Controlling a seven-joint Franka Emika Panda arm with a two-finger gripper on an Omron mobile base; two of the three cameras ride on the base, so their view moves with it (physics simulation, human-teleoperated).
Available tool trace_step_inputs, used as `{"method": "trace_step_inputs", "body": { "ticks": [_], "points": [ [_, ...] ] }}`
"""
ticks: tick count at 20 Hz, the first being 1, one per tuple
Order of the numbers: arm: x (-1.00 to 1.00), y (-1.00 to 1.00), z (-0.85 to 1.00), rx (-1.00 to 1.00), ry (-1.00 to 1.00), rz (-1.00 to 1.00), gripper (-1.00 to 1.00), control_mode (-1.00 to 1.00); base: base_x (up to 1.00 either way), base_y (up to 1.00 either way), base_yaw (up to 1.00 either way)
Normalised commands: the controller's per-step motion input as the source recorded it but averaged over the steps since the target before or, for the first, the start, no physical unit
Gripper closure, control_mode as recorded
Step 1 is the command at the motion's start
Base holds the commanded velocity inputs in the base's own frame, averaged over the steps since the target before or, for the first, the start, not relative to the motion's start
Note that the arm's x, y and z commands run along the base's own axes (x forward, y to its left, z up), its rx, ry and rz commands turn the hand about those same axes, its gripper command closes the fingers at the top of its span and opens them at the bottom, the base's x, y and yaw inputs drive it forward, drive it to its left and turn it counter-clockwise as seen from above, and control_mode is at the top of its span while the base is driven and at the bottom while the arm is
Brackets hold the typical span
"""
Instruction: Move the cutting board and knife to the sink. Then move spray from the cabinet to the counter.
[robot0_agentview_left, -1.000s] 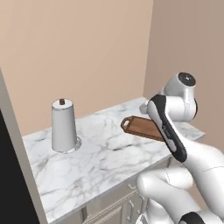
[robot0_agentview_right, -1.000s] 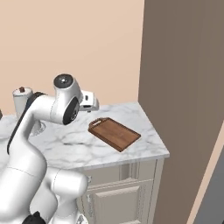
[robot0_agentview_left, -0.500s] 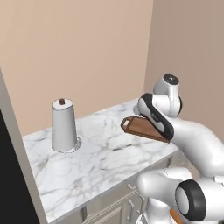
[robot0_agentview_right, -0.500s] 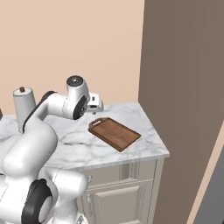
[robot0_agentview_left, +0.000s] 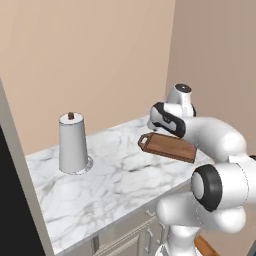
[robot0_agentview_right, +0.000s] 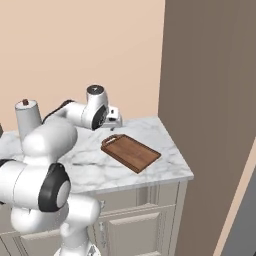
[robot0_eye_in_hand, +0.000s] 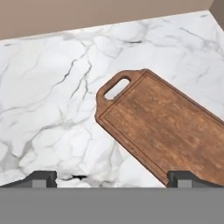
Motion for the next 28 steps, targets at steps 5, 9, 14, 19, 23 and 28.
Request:
{"method": "trace_step_inputs", "body": {
  "ticks": [5,9,14,19,23,28],
  "points": [
    [0.53,0.0,-0.34,0.0,0.06,0.0,-1.0,-1.0,0.0,0.0,0.0],
    [0.52,0.0,-0.3,0.0,0.02,0.0,-1.0,-1.0,0.0,0.0,0.0],
    [0.48,0.0,-0.32,0.0,0.0,0.0,-1.0,-1.0,0.0,0.0,0.0],
    [0.47,0.0,-0.33,0.0,0.0,0.0,-1.0,-1.0,0.0,0.0,0.0],
    [0.45,0.0,-0.29,0.0,0.0,0.0,-1.0,-1.0,0.0,0.0,0.0],
    [0.45,0.0,-0.27,0.0,0.0,0.0,-1.0,-1.0,0.0,0.0,0.0]
  ]
}}
